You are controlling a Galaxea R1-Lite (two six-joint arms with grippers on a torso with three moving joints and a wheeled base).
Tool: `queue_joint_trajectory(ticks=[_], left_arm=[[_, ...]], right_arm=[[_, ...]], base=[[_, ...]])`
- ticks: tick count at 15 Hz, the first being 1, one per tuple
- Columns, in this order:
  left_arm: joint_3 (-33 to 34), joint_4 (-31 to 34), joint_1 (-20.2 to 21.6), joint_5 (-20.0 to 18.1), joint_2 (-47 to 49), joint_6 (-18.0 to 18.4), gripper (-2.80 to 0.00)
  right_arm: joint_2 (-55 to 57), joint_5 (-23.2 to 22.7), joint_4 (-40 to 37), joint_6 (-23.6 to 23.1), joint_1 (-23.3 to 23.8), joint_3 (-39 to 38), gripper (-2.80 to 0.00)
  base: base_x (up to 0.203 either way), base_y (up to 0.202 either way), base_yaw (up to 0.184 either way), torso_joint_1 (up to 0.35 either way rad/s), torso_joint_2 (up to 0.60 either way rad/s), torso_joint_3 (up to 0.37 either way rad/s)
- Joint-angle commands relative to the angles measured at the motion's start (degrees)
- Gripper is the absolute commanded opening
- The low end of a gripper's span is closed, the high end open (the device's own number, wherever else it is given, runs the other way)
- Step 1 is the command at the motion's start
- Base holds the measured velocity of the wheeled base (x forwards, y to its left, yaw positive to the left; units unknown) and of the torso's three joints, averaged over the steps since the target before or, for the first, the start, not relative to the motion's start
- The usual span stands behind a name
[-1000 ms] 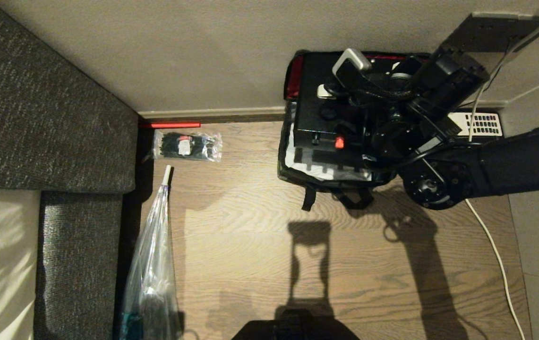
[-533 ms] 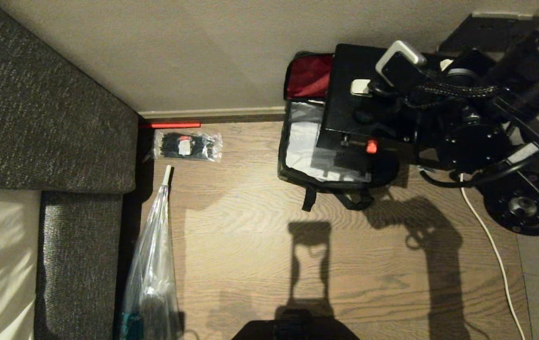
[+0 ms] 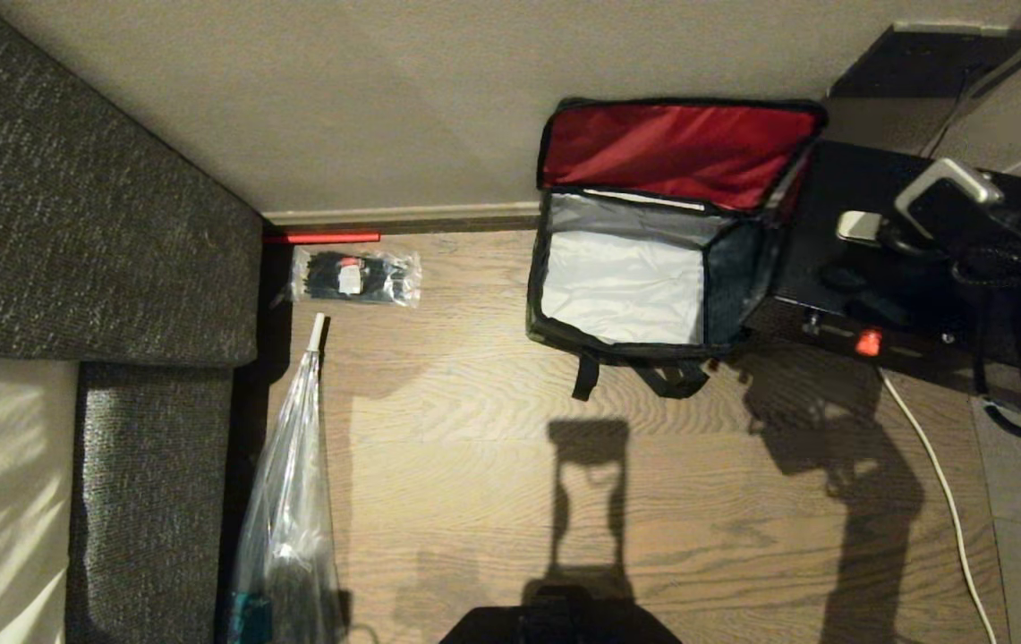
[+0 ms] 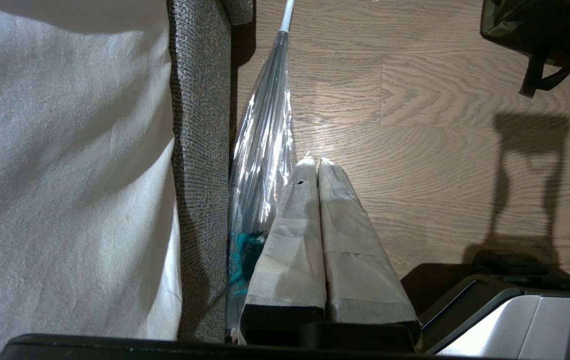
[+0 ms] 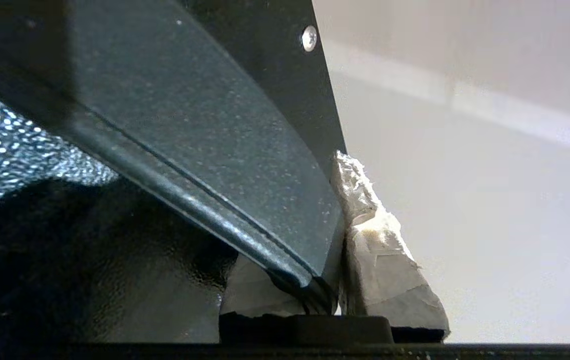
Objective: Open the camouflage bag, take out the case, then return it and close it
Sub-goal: Release the handle
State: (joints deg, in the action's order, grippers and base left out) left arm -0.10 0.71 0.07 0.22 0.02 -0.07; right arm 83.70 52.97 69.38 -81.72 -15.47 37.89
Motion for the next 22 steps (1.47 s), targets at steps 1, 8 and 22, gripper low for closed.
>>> queue_joint_trajectory(ticks=[1, 8, 22], left_arm=[[0.0, 0.0, 0.0, 0.0, 0.0, 0.0, -2.80], [0.0, 0.0, 0.0, 0.0, 0.0, 0.0, -2.80], [0.0, 0.0, 0.0, 0.0, 0.0, 0.0, -2.80]], right_arm=[[-2.6, 1.3, 0.3, 1.9, 7.1, -6.1, -2.80], [9.7, 3.1, 1.5, 7.3, 17.4, -8.6, -2.80], [48.0, 1.7, 8.9, 14.1, 18.7, 8.3, 0.00]], base=[[0.000, 0.000, 0.000, 0.000, 0.00, 0.000], [0.000, 0.000, 0.000, 0.000, 0.00, 0.000], [0.000, 0.000, 0.000, 0.000, 0.00, 0.000]])
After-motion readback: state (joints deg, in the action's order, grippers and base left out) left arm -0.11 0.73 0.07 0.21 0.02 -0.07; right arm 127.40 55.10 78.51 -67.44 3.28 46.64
